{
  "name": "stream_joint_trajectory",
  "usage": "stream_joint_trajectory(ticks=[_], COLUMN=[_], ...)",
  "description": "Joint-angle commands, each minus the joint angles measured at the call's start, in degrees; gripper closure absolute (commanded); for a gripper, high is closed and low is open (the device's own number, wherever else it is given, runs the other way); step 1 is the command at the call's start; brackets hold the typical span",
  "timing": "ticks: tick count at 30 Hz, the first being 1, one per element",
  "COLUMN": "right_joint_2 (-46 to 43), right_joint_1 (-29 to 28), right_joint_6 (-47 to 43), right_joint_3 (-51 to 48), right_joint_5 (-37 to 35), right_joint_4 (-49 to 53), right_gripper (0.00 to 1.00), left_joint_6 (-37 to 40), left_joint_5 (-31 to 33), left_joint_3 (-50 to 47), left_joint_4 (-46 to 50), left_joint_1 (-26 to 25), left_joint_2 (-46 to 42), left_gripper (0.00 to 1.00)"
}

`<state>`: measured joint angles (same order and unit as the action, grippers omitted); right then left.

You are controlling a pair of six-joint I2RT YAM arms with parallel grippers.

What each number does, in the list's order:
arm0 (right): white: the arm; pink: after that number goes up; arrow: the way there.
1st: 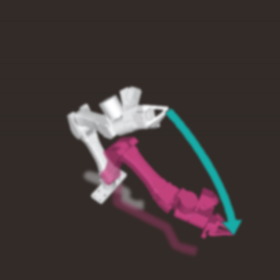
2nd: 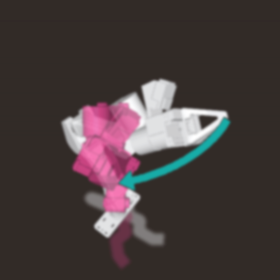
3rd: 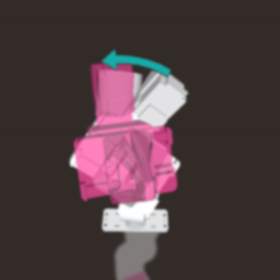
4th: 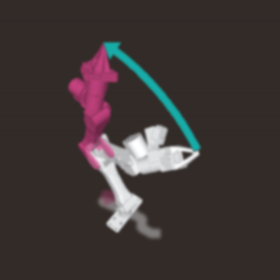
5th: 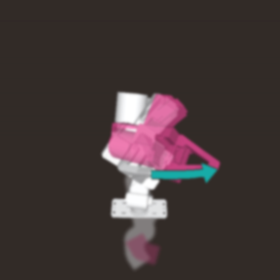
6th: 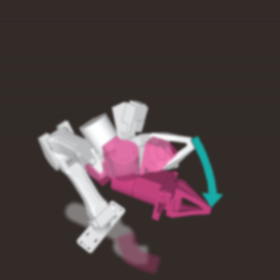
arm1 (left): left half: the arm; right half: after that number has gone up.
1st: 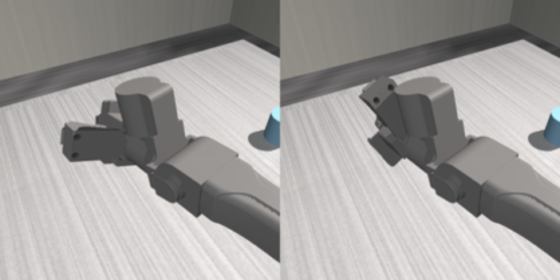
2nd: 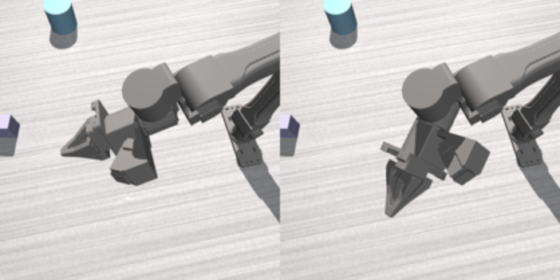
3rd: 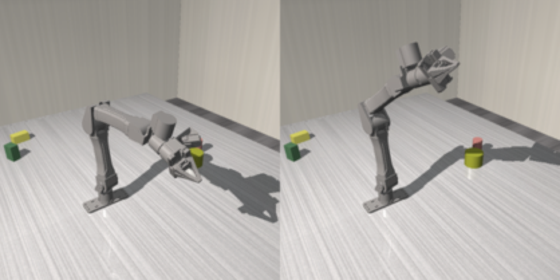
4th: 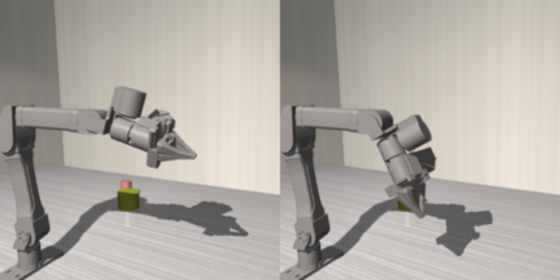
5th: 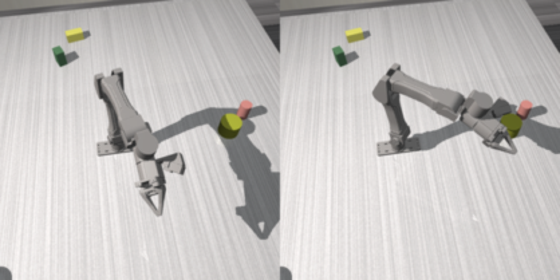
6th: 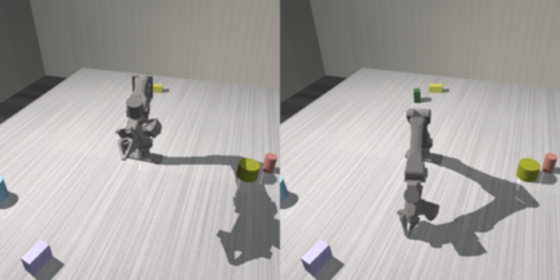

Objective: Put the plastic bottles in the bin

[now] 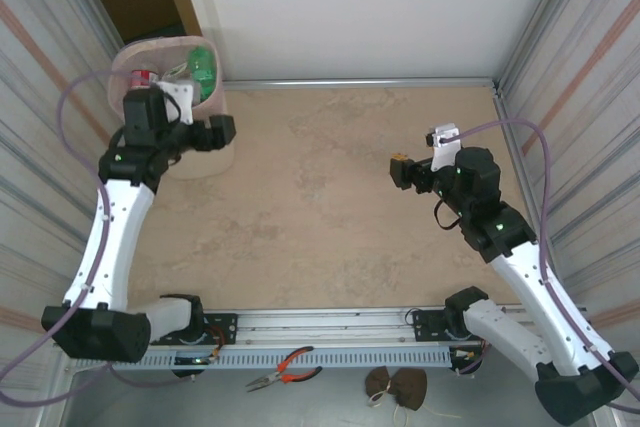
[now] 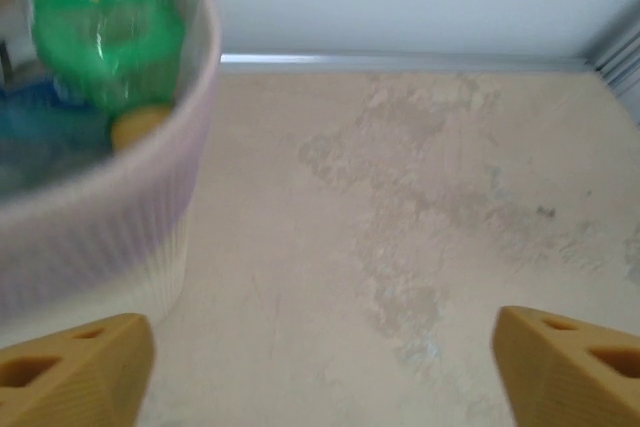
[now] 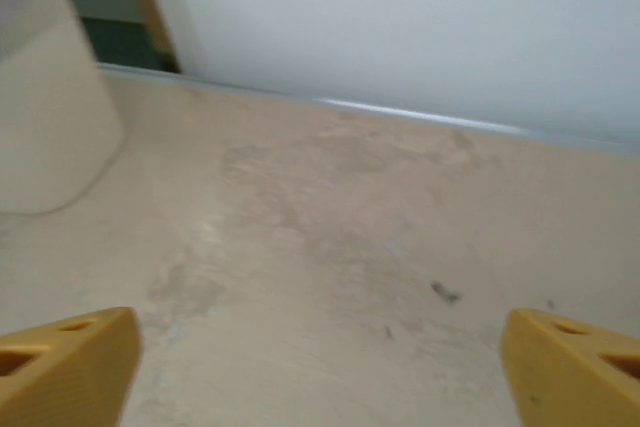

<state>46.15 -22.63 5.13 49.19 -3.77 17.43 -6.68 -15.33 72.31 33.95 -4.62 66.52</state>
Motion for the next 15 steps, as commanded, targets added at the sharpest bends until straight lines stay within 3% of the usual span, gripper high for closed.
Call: stream_joint_trajectory(ticks=[1,8,15], right_joint_2=[-0.3,3.1,13.9], right_joint_1=[2.7,11.2,18.9], right_joint_6=[0.0,2.0,3.8], right_joint_3=[-3.8,-14.7,-23.2], right_joint_5=[-7.7,-10.5,-7.4], right_joint_4=[-5.0,-15.6,-30.6], right_gripper=[0.01,0.01,0.01], left_joint_6=[-1.9,-1.8,3.3], left_joint_5=[4.9,14.4,19.5], left_joint_3=[-8.0,-24.8,-41.7], left_joint_4=[-4.6,-15.1,-39.0], left_joint_1=[0.1,0.0,-0.4], left_joint_2=[-3.0,-5.3,-3.9], left_gripper=[0.03,0.01,0.01])
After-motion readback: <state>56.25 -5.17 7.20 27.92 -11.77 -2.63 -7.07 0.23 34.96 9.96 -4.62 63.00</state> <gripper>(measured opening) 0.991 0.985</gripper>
